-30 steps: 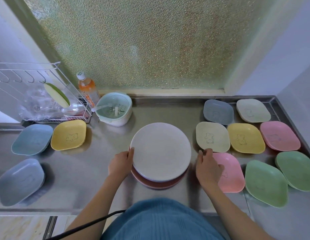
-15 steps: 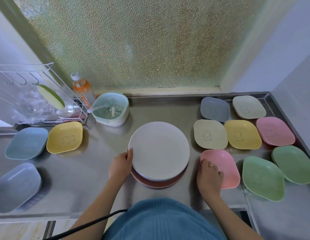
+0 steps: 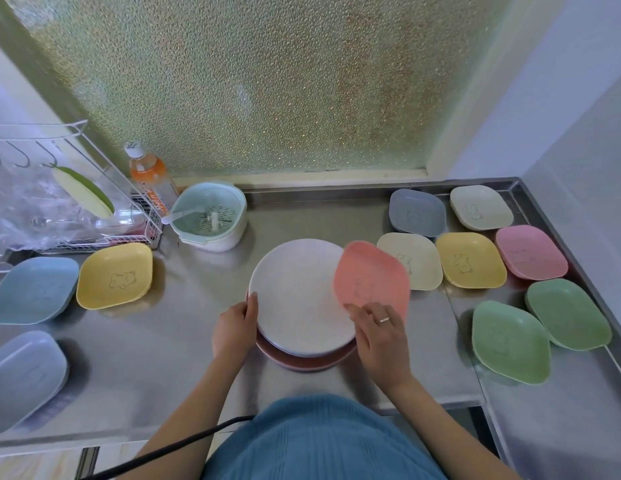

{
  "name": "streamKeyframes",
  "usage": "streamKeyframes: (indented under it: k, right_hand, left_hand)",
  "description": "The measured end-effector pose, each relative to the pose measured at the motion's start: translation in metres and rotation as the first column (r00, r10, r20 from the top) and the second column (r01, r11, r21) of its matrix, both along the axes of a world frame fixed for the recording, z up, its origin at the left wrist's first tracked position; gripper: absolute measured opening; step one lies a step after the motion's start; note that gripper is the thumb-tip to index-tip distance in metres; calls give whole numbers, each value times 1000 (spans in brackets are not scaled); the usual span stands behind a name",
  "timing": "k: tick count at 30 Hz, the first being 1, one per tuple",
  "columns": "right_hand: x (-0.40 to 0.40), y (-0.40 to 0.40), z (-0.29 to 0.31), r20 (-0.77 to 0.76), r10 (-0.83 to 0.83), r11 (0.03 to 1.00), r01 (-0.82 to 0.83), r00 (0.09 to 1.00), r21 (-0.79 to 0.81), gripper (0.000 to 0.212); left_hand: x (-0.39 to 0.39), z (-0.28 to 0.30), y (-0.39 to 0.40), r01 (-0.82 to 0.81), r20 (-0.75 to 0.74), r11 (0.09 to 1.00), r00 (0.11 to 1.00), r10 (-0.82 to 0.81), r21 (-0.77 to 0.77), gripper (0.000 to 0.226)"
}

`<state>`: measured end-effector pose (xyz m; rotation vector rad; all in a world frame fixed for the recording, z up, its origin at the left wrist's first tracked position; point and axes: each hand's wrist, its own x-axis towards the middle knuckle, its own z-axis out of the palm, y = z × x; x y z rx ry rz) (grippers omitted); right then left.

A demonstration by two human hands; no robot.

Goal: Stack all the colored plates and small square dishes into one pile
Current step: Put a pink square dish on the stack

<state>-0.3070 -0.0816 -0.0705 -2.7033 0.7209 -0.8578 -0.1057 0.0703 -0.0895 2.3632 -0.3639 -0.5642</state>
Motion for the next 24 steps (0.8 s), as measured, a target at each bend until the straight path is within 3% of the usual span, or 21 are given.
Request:
streamKeyframes:
  k: [5,9,20,24]
  right_hand:
    - [19,13,6,-111,223,970,-232,968,-70,42]
    - [33,21,8,-150,325,941,-334,934,-44,38]
    - [40,21,3,-274,370,928,-364,888,75,36]
    - [41,20,7,-238,376,927,-361,896,103,32]
  left_hand:
    - [-1,4,0,4,-10,1000,1000,-4,-18,58]
    - [-1,5,2,18,-17,1000,1000,-18,-24,57]
    - [0,13,3,32,-54,999,998,-31,13,56]
    - [-1,17,4,18,-89,999,996,-16,26,57]
